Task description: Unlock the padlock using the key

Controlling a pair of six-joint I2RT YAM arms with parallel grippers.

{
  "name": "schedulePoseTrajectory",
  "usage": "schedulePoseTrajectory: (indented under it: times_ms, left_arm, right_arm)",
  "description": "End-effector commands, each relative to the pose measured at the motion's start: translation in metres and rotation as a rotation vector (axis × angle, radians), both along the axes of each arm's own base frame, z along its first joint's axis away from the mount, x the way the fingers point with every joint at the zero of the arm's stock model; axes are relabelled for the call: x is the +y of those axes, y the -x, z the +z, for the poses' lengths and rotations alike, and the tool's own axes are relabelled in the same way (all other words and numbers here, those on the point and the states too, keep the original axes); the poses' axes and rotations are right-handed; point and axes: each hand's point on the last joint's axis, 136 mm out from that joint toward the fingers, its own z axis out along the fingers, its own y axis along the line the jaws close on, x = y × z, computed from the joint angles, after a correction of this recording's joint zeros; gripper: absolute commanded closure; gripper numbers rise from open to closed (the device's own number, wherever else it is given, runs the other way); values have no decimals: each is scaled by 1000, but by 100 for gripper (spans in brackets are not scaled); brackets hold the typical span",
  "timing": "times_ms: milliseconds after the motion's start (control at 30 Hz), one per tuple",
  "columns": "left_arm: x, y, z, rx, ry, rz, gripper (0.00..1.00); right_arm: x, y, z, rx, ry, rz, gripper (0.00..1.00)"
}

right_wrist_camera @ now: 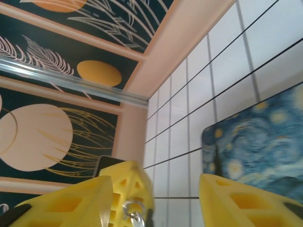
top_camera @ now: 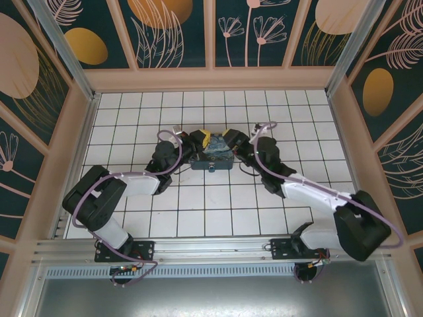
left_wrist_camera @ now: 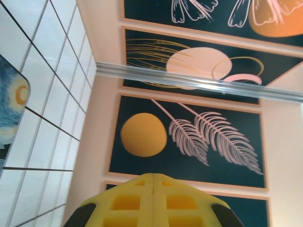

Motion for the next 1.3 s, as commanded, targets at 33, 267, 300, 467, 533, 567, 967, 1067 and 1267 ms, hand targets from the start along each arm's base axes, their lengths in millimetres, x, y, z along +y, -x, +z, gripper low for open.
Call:
schedulePoseTrajectory:
  times_ms: [33,267,300,467,533,567,967,1067,1267]
  left_arm:
    - [-9,2,13,-161,-216,-43,100]
    - [-21,-2,24,-375,-546,-124,100]
    - [-22,-2,26,-400,-571,-135,100]
    - [-29,0,44,-534,-623,-164,100]
    - [-30,1,49,-558,-612,-164,100]
    - [-30,2,51,-569,-602,-162,100]
    - [-22,11,71,-564,-416,-105,100]
    - [-22,13,74,-562,-390,-104,100]
    - [-20,16,77,-555,-349,-99,100]
  right_arm:
    - [-21,11,-11,-6,84,32,42]
    - [-16,22,2,-150,98,226,39]
    - [-12,25,9,-186,89,250,39]
    - [-2,34,45,-342,18,322,44]
    - [2,36,56,-384,-13,344,47]
    - [4,36,59,-395,-23,351,48]
    - [26,33,65,-434,-155,377,62]
    - [34,33,65,-432,-167,385,63]
    - [43,30,65,-422,-184,389,65]
